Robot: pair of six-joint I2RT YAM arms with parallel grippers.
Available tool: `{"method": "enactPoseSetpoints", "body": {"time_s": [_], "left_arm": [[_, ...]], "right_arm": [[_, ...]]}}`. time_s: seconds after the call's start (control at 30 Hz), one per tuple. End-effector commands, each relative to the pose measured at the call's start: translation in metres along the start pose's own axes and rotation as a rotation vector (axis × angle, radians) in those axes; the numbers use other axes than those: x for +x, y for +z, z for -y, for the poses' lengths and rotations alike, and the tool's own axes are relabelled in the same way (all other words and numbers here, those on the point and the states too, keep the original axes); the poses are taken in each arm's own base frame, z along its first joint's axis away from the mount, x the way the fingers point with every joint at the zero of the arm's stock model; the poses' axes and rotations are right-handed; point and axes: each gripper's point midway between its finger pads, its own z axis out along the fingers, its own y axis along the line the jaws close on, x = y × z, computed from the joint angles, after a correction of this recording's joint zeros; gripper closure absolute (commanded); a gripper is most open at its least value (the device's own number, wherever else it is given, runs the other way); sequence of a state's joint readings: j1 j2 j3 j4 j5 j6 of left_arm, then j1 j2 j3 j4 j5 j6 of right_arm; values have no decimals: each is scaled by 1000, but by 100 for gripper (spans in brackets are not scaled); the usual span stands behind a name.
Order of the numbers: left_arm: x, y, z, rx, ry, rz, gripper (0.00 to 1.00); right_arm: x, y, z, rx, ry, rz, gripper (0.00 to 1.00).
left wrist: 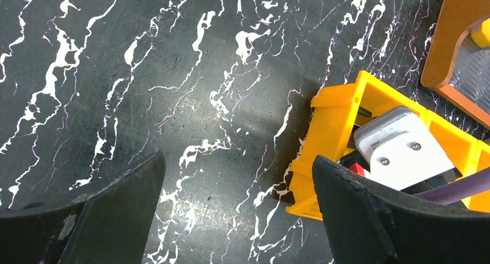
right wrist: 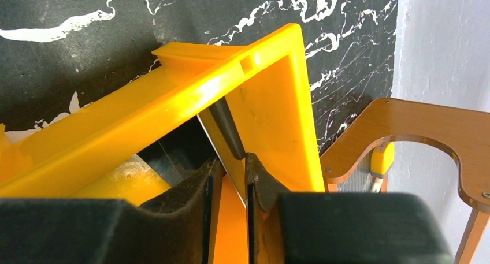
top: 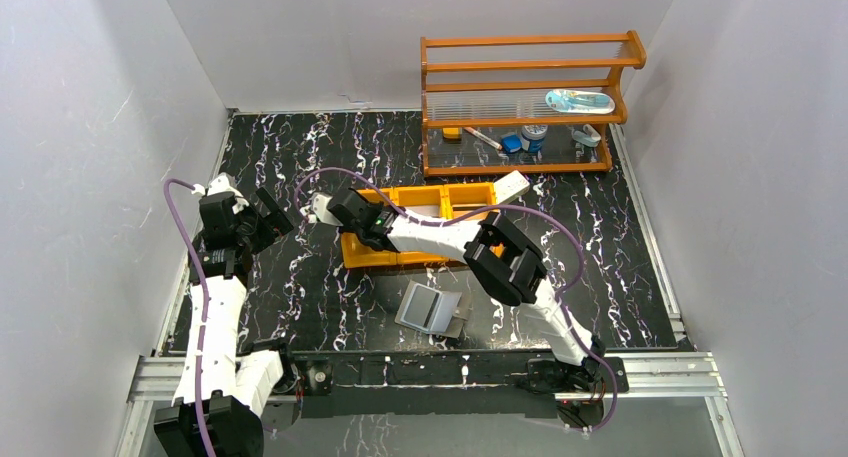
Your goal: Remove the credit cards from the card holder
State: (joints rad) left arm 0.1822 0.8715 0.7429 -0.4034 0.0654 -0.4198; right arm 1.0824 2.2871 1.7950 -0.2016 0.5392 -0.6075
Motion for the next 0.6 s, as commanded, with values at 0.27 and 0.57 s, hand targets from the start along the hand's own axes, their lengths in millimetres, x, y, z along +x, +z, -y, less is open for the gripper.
{"method": "enactPoseSetpoints", "body": {"time_s": [0.27,0.57], "left_arm": [[2,1,-2,2,-5,-8,2],[5,4,-1,8,3,-27,2]], "right_arm": [[-31,-27,16,-31,102,102,59],[-34,-45,21,-72,156,135,61]]}}
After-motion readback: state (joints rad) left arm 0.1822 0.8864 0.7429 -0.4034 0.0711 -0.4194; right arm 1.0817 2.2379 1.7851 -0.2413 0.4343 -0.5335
